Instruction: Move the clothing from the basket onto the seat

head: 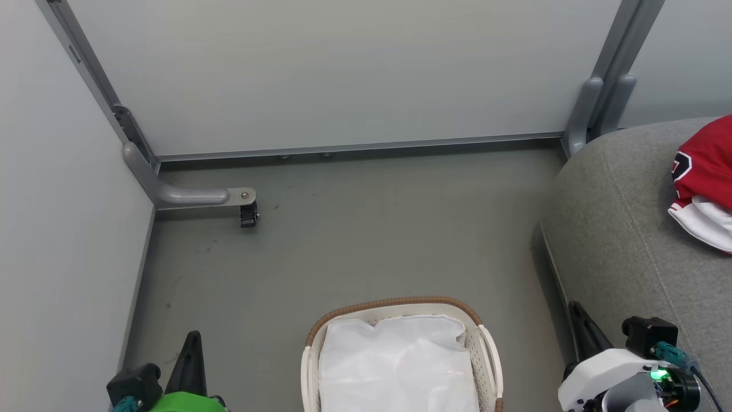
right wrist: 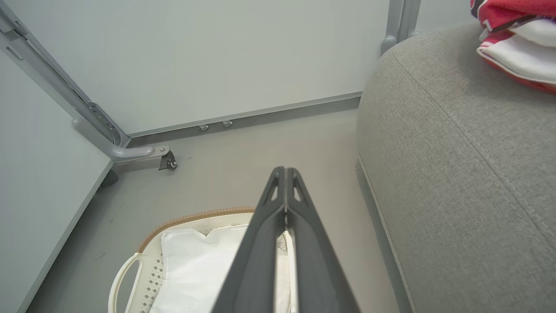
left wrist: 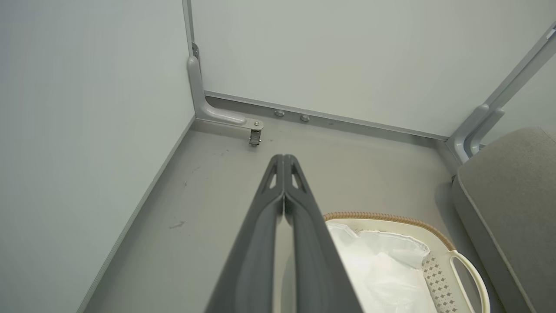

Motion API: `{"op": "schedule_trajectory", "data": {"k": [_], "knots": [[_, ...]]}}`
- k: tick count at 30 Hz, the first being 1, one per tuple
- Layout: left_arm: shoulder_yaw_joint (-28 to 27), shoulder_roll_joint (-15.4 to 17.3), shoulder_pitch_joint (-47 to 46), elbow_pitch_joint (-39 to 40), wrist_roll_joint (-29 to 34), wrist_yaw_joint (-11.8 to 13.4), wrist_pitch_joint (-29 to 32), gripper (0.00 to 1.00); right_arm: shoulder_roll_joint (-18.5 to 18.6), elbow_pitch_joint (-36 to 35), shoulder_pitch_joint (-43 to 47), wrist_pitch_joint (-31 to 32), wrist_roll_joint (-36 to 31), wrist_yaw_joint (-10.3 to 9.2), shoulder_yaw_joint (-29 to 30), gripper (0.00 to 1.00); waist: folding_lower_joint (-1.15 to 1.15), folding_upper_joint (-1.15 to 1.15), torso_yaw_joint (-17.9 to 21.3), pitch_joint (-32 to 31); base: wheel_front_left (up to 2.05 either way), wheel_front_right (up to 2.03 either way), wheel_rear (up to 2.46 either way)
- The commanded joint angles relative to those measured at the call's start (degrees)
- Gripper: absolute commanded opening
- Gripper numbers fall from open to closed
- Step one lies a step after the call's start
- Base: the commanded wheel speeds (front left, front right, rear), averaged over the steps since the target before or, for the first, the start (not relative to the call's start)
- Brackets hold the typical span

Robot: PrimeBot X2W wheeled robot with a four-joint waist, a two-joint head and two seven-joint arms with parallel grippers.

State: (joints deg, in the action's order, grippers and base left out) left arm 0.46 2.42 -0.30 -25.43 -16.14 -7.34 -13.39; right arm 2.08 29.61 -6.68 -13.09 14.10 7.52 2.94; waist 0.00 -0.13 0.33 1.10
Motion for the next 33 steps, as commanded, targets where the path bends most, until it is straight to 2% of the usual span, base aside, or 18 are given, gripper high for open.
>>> {"op": "schedule_trajectory", "data": {"k": [1, 17, 33], "knots": [[-0.43, 0.18, -0.82, 1.35, -2.98, -0.01, 0.57, 0.00, 0.31, -1.46, -1.01, 0.64, 3.04, 0.00, 0.32, 0.00, 0.00, 0.01, 0.00, -0.01, 0.00, 0.00, 0.00], [-1.74, 0.27, -1.96, 3.67, -18.51, -0.05, 4.56, 0.00, 0.45, -4.92, -0.39, 4.33, 19.05, -0.01, 0.69, 0.00, 0.00, 0.02, -0.05, -0.13, 0.00, 0.00, 0.00], [-2.96, 0.35, -3.02, 5.49, -31.44, -0.08, 8.01, 0.00, 0.58, -7.42, -0.20, 7.78, 32.37, -0.01, 1.33, 0.00, 0.00, 0.04, -0.09, -0.25, 0.00, 0.00, 0.00]]}}
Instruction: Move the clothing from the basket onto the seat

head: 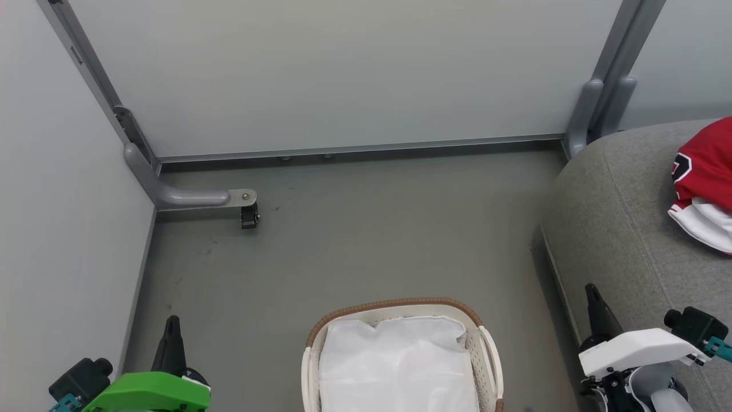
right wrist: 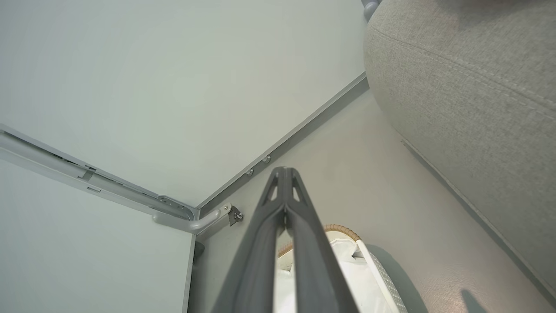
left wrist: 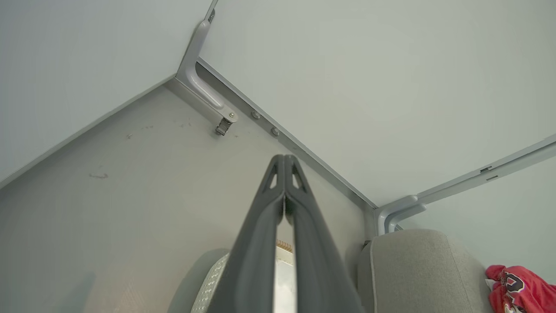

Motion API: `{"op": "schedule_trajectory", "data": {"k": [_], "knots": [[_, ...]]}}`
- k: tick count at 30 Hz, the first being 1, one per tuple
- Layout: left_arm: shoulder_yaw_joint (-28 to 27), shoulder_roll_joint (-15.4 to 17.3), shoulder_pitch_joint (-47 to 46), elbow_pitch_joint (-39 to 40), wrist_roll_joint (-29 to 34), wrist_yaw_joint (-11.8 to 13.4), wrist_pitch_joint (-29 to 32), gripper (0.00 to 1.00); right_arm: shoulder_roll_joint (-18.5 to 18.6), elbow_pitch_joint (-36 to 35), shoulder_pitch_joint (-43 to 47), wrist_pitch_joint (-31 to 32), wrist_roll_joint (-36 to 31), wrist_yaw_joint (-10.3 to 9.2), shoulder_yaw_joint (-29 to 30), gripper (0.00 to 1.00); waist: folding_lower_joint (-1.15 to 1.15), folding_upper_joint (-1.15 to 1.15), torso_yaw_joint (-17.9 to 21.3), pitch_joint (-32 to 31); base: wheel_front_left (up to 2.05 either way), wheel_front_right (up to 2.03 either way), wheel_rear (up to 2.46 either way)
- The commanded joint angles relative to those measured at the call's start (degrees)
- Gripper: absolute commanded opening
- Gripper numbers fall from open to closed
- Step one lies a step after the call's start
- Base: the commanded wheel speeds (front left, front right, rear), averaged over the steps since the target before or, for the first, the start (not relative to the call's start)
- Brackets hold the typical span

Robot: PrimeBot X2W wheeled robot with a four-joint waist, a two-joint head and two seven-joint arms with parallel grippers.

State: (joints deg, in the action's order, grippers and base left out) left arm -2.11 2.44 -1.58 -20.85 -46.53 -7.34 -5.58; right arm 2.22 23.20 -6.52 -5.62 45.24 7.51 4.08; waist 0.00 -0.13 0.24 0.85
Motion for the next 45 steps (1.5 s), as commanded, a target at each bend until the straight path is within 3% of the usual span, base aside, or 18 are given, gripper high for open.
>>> {"op": "schedule_trajectory", "data": {"k": [1, 45], "knots": [[-0.47, 0.33, -1.79, 1.02, -1.92, -0.08, 0.42, 0.00, 0.44, -1.15, -0.34, 0.52, 2.06, 0.00, 0.23, 0.00, 0.00, 0.04, -0.01, -0.01, 0.00, 0.00, 0.00], [-2.91, 0.52, -3.81, 4.64, -28.33, -0.17, 7.50, 0.00, 0.67, -6.16, 0.12, 7.66, 29.19, -0.02, 1.66, 0.00, 0.00, 0.08, -0.13, -0.35, 0.00, 0.00, 0.00]]}}
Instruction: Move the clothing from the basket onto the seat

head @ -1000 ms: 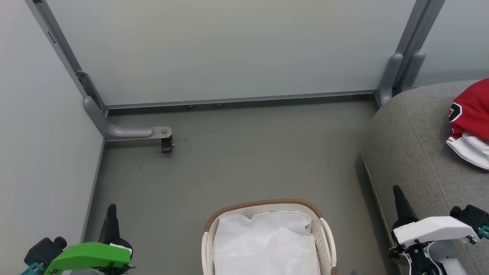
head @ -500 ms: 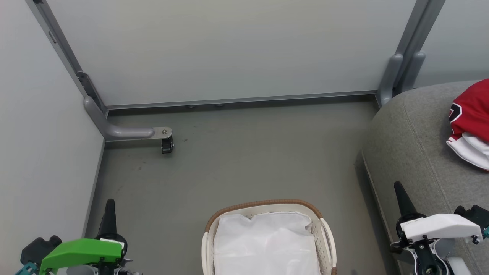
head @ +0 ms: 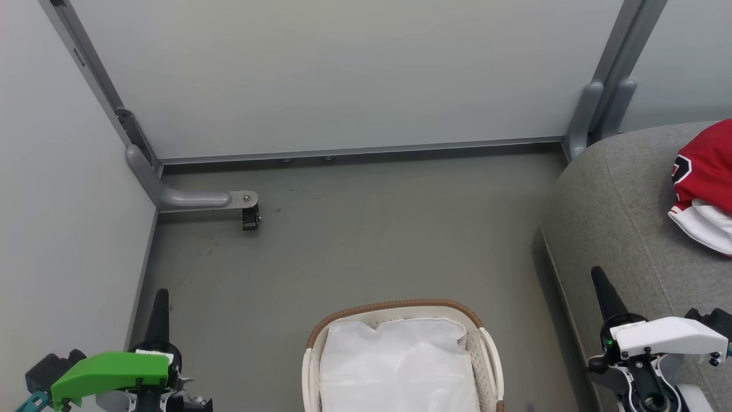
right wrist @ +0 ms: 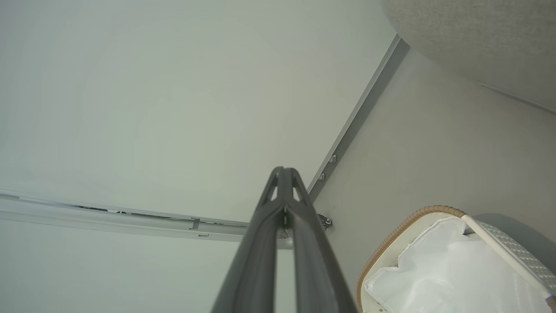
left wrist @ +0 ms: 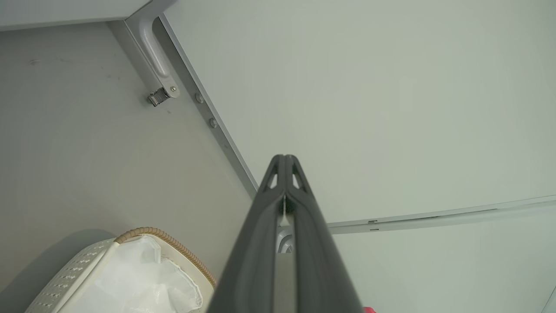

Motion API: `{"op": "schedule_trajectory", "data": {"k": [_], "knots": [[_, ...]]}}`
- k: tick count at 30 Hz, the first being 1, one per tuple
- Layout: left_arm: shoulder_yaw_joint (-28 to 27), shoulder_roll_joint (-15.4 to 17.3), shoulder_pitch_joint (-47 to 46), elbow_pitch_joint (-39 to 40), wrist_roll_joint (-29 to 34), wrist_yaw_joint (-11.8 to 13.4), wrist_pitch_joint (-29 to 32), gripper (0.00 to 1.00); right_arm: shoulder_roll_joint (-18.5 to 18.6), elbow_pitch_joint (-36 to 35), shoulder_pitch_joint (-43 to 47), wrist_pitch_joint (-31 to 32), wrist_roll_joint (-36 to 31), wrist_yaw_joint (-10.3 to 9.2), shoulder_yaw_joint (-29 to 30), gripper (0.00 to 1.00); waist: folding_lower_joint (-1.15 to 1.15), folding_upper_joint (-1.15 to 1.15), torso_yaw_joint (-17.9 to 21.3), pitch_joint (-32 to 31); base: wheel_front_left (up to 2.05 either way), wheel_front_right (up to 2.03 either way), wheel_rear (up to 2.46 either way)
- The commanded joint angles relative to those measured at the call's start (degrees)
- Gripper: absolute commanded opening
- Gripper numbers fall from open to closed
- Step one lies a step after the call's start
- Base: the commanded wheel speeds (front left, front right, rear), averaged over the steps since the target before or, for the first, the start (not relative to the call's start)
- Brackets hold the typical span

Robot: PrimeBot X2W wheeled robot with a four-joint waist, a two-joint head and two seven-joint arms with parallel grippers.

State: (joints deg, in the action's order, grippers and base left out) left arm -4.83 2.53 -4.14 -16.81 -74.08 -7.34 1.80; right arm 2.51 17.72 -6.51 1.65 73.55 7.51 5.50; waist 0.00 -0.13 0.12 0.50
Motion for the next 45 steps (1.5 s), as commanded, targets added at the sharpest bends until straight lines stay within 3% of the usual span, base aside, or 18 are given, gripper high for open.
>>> {"op": "schedule_trajectory", "data": {"k": [1, 45], "knots": [[-0.25, 0.44, -1.31, 0.68, -1.27, -0.17, 0.29, 0.00, 0.39, -0.77, 0.12, 0.48, 1.41, -0.02, 0.27, 0.00, 0.00, 0.08, -0.01, -0.01, 0.00, 0.00, 0.00], [-1.83, 0.54, -2.57, 2.89, -18.40, -0.24, 4.96, 0.00, 0.54, -3.89, 0.56, 5.06, 18.95, -0.04, 1.16, 0.00, 0.00, 0.13, -0.12, -0.33, 0.00, 0.00, 0.00]]}}
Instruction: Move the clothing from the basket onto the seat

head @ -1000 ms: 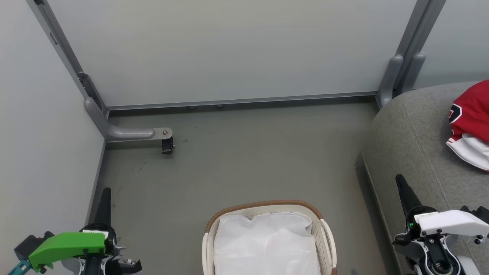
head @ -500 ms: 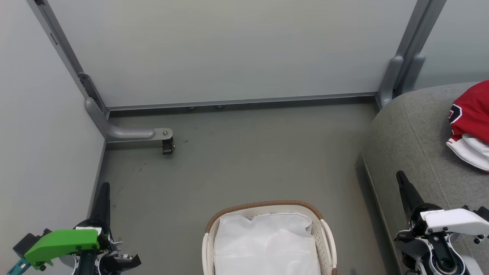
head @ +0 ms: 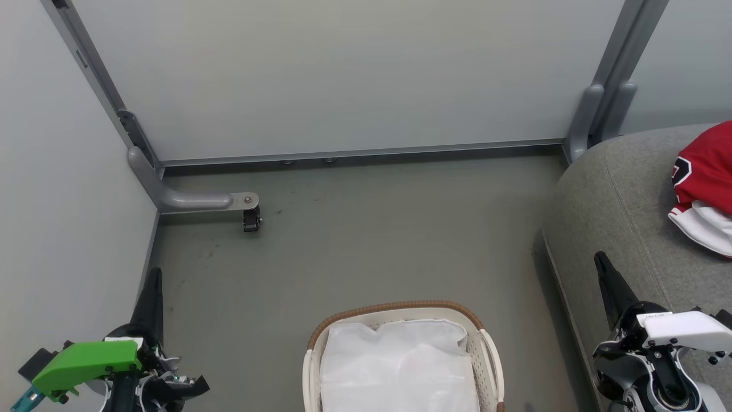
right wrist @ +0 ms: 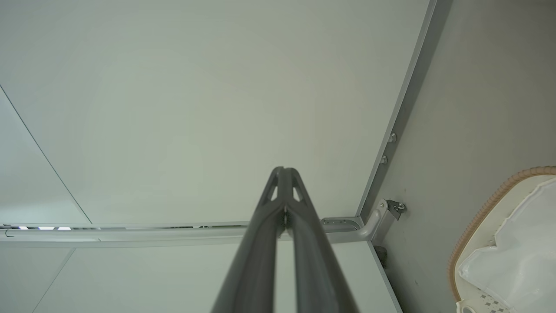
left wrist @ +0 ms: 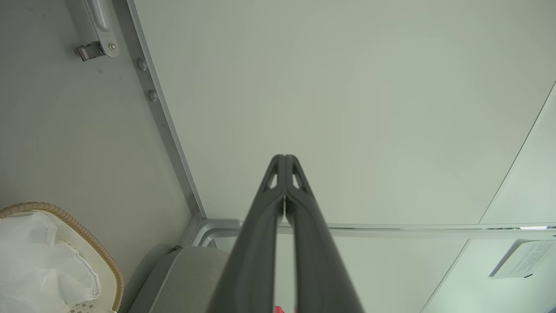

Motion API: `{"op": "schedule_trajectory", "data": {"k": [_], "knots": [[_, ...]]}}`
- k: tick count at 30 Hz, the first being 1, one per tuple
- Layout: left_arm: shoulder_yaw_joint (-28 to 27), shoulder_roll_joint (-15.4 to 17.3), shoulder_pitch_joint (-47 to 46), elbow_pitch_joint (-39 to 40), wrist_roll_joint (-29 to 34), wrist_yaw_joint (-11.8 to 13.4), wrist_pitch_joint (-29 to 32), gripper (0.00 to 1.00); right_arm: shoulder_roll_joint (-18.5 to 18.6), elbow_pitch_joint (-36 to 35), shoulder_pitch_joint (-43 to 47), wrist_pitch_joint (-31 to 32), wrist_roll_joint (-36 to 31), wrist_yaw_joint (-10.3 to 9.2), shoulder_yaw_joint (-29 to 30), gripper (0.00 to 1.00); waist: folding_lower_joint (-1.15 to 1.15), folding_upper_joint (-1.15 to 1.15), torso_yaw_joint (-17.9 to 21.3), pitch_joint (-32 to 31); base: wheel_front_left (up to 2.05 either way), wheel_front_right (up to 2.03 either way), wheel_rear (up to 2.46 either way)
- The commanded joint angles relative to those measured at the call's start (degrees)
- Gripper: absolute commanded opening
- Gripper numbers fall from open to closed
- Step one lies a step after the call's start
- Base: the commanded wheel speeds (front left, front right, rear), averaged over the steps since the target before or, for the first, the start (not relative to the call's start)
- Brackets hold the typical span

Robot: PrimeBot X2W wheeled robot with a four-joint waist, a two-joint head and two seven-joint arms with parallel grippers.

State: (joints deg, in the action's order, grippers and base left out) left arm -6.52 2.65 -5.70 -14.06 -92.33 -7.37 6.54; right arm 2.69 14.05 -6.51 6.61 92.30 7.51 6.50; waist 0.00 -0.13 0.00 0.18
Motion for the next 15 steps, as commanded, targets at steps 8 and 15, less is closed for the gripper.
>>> {"op": "schedule_trajectory", "data": {"k": [8, 15], "knots": [[-0.14, 0.42, -0.96, 0.13, -0.15, -0.22, 0.21, 0.00, 0.35, -0.22, 0.56, 0.10, 0.20, -0.04, 0.15, 0.00, 0.00, 0.13, 0.00, 0.00, 0.00, 0.00, 0.00], [-0.13, 0.42, -0.91, 0.13, -0.16, -0.22, 0.21, 0.00, 0.35, -0.21, 0.56, 0.10, 0.20, -0.04, 0.14, 0.00, 0.00, 0.13, 0.00, 0.00, 0.00, 0.00, 0.00]]}}
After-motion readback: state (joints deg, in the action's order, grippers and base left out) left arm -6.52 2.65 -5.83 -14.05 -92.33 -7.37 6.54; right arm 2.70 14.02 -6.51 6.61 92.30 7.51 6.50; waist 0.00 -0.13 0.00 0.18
